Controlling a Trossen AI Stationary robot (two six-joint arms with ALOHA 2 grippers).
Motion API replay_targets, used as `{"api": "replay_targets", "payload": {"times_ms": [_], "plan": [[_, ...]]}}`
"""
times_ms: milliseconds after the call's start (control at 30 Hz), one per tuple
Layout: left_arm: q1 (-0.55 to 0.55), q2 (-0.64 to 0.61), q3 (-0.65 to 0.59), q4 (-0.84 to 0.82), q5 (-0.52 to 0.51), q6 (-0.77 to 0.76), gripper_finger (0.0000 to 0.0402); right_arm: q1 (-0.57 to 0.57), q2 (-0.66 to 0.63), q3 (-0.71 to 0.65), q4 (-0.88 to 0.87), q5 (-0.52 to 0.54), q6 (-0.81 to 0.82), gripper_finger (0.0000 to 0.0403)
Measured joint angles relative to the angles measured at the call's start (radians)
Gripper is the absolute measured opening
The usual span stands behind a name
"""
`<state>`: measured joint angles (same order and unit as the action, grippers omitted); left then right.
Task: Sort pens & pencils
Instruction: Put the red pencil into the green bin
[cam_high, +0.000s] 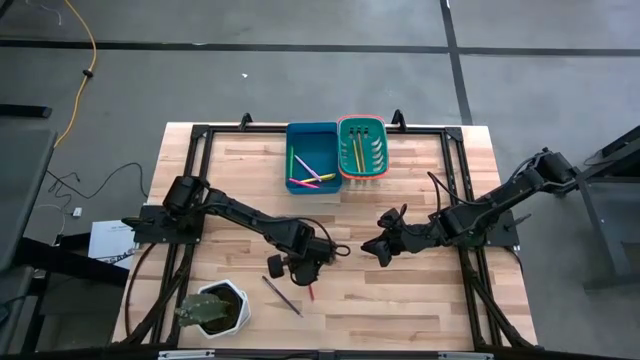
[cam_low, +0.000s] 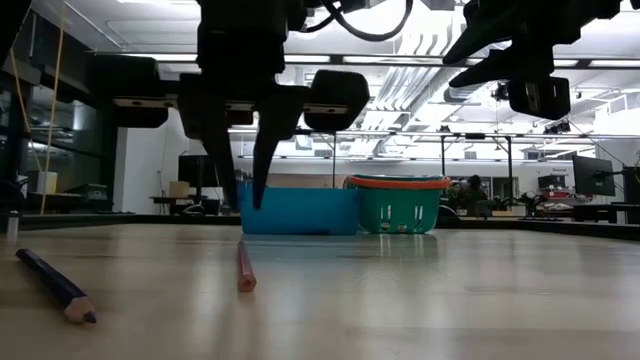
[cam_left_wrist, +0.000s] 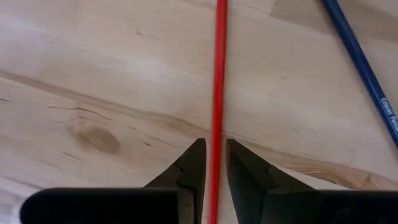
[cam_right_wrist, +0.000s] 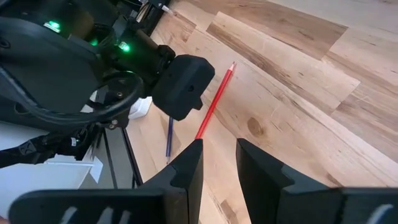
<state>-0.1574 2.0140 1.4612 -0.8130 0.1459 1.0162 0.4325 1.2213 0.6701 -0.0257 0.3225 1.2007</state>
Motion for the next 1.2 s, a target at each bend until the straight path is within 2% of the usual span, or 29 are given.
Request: {"api": "replay_targets", "payload": {"times_ms": [533,767,933,1200], "plan": [[0.000,0.000,0.000,0.005,0.000,-0.003,0.0051,0.000,0.000,0.000,-0.003,-0.001,0.004,0.0087],[0.000,0.000,0.000,0.012,-0.095,-0.035,0.0051,0.000,0.000,0.000,-0.003,-0.001,0.004,0.0087],[0.000,0.000,0.000,0.033,-0.112,-0.109,0.0051,0.000,0.000,0.000,-0.003,-0.001,0.004,0.0087],[0.000,0.000,0.000,0.044,-0.113,-0.107,0.0051,0.000,0.000,0.000,-0.003,-0.001,0.004,0.0087]]}}
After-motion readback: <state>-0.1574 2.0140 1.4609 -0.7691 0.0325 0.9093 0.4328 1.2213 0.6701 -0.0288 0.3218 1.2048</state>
